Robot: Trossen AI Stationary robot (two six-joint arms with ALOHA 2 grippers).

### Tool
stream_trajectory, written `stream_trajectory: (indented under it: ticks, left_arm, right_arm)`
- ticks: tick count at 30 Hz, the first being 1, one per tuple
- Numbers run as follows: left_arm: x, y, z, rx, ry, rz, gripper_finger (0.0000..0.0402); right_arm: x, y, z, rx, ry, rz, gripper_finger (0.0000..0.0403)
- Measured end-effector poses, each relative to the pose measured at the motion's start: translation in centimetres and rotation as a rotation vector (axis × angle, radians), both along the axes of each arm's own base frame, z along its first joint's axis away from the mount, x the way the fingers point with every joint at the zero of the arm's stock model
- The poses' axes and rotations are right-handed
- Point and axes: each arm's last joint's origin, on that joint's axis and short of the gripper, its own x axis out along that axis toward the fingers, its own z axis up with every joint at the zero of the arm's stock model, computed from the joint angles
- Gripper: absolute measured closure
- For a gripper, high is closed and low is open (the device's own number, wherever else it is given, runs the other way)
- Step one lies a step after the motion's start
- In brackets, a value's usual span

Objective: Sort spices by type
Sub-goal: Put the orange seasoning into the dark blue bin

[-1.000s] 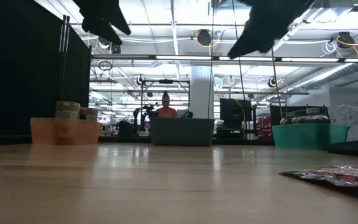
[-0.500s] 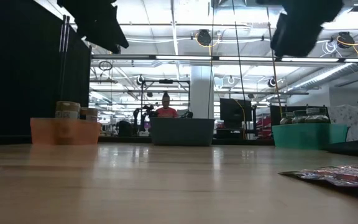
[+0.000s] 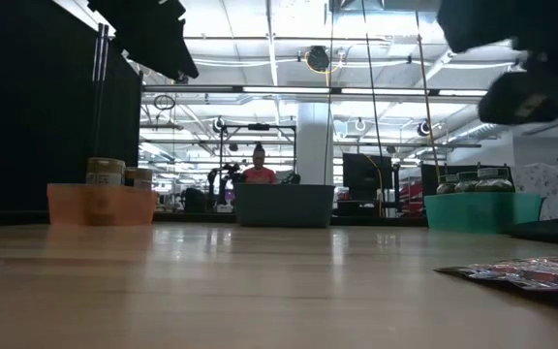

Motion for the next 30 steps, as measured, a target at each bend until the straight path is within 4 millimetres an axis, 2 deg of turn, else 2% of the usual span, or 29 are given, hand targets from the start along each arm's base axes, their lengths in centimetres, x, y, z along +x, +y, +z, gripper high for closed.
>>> stream_trajectory:
  ticks: [4, 8, 15, 19, 23, 27, 30]
  left_arm:
    - [-0.1, 0.0, -0.1, 0.006, 0.010, 0.007, 0.0052]
    - [-0.1, 0.0, -0.1, 0.008, 0.011, 0.006, 0.0052]
    - [-0.1, 0.0, -0.1, 0.019, 0.024, -0.004, 0.0052]
    - [-0.1, 0.0, -0.1, 0.021, 0.027, -0.006, 0.0052]
    - [-0.1, 0.0, -0.1, 0.024, 0.030, -0.007, 0.0052]
    - [-0.1, 0.0, 0.0, 0.031, 0.029, -0.001, 0.0052]
    - [-0.1, 0.0, 0.0, 0.031, 0.029, -0.001, 0.0052]
  right_arm:
    - [0.5, 1.0, -1.2, -0.012, -0.005, 0.015, 0.0392]
    - [1.2, 1.2, -1.6, -0.035, -0.073, 0.023, 0.0359]
    - [1.9, 0.4, -1.5, -0.087, -0.135, 0.051, 0.0292]
    - [2.3, 0.0, -1.6, -0.098, -0.153, 0.087, 0.0266]
    - [2.2, -0.2, -1.9, -0.118, -0.156, 0.136, 0.0256]
    - [1.1, -0.7, -3.0, -0.155, -0.078, 0.162, 0.0254]
    - [0.4, -0.9, -3.8, -0.163, -0.025, 0.121, 0.0254]
